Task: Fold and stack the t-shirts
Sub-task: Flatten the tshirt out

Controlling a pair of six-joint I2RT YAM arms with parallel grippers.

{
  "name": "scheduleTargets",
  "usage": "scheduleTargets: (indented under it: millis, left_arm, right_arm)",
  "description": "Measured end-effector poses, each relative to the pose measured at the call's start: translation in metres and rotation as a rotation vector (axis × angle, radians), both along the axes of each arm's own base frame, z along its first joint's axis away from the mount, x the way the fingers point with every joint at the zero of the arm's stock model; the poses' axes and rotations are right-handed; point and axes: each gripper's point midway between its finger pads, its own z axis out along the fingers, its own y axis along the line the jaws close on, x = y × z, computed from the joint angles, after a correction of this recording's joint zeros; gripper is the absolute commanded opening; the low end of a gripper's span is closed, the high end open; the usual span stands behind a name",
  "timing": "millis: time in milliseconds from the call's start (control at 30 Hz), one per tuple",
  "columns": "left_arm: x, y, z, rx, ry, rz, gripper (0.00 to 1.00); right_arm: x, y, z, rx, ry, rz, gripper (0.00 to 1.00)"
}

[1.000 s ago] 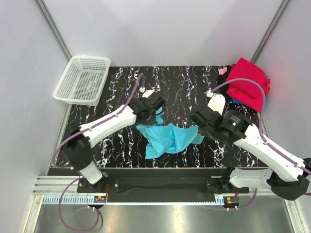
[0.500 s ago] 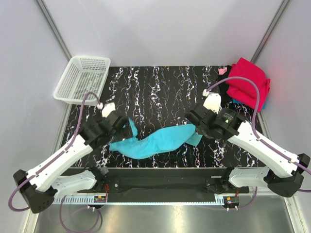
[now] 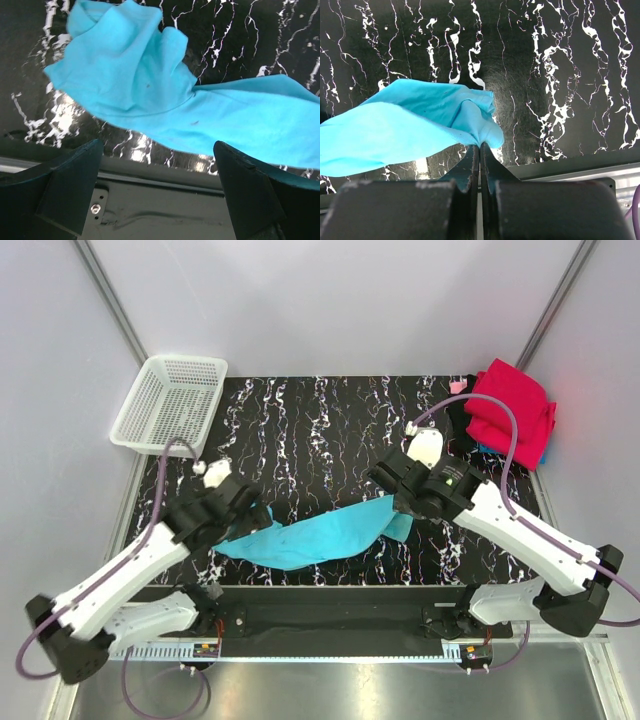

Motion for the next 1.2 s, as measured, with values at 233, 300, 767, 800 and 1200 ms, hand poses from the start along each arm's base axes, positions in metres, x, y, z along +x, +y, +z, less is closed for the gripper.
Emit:
scheduleTargets:
  millis: [233, 300, 767, 800, 1200]
  left_arm:
    - [0.048, -0.011, -0.030, 0.013, 0.105, 0.046, 0.90]
    - [0.060, -0.006, -0.035, -0.003, 0.124, 0.072, 0.85]
    - [0.071, 0.023, -0.068, -0.026, 0.215, 0.141, 0.63]
    - [0.069, 0.030, -0.072, -0.021, 0.222, 0.163, 0.63]
    - [0.061, 0.063, -0.092, -0.013, 0.300, 0.283, 0.64]
  right_arm:
    - [-0.001, 0.002, -0.008, 0.007, 0.010, 0.004, 0.00]
    - [-0.004, 0.001, -0.013, 0.010, 0.023, 0.008, 0.00]
    - [-0.008, 0.003, -0.019, 0.033, 0.036, 0.018, 0.00]
    - [-0.008, 0.003, -0.020, 0.034, 0.036, 0.018, 0.00]
    - [-0.008, 0.005, -0.021, 0.042, 0.032, 0.019, 0.00]
